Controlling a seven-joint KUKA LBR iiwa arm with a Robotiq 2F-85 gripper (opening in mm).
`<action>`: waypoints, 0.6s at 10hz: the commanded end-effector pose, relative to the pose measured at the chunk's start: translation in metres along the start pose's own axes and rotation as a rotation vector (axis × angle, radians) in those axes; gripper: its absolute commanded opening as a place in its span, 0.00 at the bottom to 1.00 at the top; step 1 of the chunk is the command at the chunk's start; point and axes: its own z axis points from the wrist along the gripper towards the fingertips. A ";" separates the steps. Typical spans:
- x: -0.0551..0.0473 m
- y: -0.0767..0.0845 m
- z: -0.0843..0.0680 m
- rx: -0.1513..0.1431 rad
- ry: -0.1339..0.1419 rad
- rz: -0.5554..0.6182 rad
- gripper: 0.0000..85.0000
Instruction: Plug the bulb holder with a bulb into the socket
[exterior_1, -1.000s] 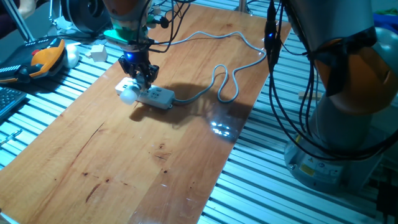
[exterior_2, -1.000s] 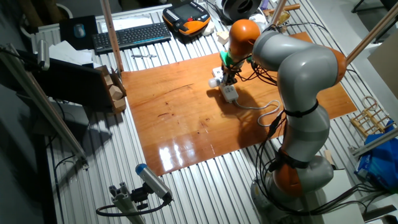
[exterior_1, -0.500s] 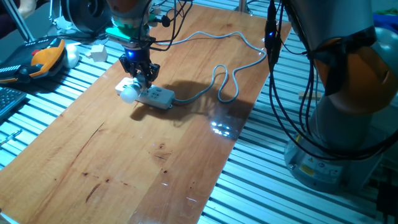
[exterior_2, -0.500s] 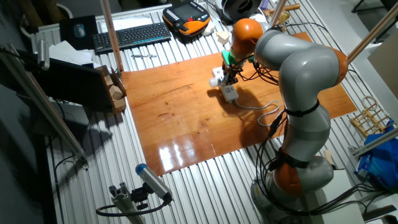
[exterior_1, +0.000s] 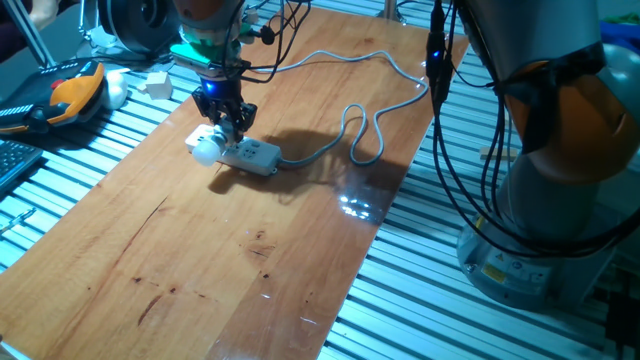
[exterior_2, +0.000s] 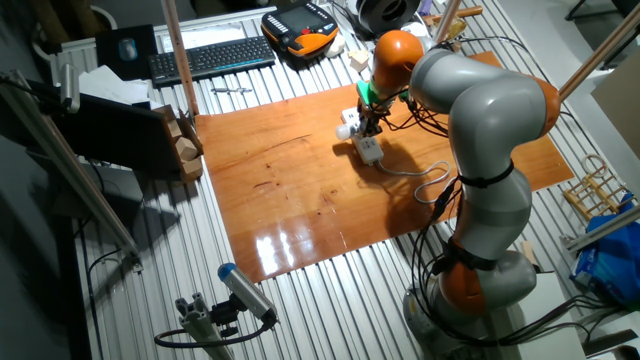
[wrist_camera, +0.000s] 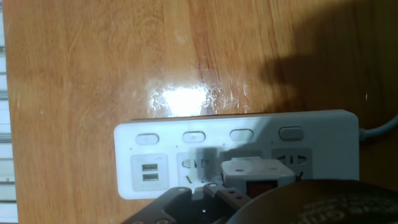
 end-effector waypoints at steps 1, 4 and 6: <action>0.000 0.000 0.000 0.000 0.004 0.000 0.00; 0.000 0.001 0.002 0.000 0.002 0.002 0.00; 0.000 0.001 0.002 0.000 -0.001 0.003 0.00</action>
